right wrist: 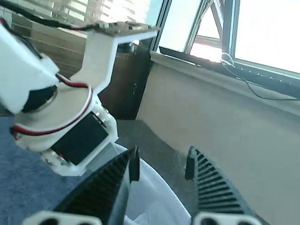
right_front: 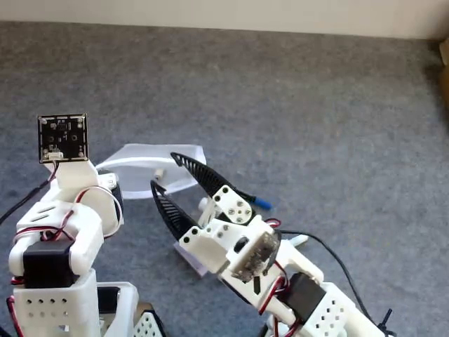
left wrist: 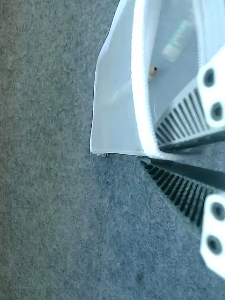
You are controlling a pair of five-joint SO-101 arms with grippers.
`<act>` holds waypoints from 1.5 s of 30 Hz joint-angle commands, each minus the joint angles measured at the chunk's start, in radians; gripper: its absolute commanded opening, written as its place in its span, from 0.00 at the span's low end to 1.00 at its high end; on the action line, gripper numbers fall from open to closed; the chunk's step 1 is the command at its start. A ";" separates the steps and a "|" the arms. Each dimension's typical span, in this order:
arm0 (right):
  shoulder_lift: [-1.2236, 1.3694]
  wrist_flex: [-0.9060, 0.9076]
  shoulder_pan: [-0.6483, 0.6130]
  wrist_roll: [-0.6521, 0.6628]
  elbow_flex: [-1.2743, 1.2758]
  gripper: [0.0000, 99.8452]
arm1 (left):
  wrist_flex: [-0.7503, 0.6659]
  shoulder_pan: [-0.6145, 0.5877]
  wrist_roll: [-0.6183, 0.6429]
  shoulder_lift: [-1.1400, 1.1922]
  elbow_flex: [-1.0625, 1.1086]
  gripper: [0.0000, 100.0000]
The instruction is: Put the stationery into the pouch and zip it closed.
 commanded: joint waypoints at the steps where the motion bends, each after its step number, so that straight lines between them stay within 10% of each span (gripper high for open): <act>1: -0.019 0.085 0.018 0.008 -0.114 0.16 | -0.003 -0.015 0.006 0.019 -0.045 0.01; 45: -0.008 0.785 0.489 -0.064 -0.150 0.16 | -0.023 -0.180 0.012 0.012 -0.045 0.01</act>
